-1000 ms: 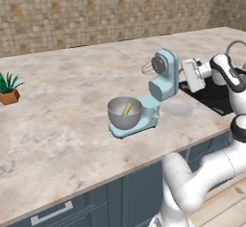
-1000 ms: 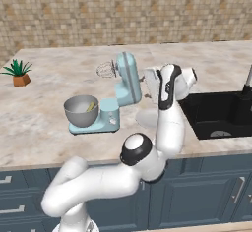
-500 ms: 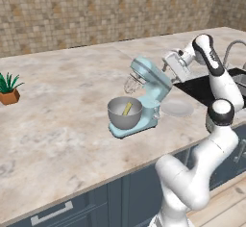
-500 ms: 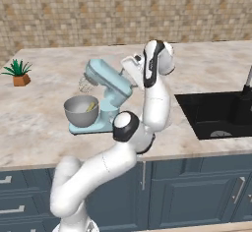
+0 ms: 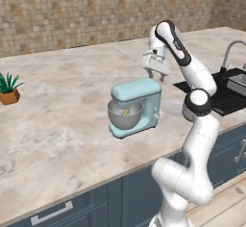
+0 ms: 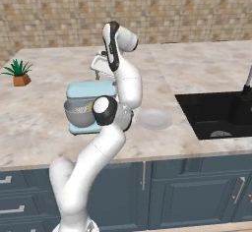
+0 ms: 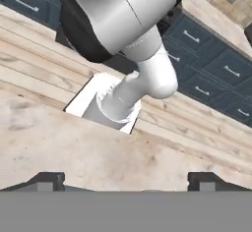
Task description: Add butter and sugar cubes to the stand mixer bowl and then turn on the stand mixer to begin making frosting.
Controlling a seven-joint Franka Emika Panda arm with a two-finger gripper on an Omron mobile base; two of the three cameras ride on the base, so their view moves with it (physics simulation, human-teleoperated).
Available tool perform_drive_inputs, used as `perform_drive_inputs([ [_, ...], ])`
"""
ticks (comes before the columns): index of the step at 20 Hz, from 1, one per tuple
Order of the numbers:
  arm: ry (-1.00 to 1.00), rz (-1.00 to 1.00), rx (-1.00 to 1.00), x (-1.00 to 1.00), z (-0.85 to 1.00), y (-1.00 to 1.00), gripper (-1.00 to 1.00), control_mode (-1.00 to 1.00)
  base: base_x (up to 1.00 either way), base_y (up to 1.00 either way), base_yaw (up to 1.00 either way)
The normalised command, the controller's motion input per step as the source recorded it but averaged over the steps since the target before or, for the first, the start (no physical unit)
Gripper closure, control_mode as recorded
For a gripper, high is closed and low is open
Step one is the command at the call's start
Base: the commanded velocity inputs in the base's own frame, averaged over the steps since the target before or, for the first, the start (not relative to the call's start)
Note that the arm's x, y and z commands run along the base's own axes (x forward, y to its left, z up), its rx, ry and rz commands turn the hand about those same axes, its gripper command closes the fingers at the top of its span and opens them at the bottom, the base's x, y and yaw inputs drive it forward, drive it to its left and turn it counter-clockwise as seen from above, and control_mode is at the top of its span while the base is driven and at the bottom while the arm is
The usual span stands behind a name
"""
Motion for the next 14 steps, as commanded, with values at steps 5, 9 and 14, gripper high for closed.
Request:
perform_drive_inputs([
  [5,-0.25,0.36,-0.12,-1.0,0.0,-0.14,-1.0,-1.0,0.0,0.0,0.0],
  [9,-0.4,0.25,0.0,-1.0,0.16,-0.59,-1.0,-1.0,0.0,0.0,0.0],
  [14,-0.47,0.14,0.07,-1.0,0.27,-0.95,-1.0,-1.0,0.0,0.0,0.0],
])
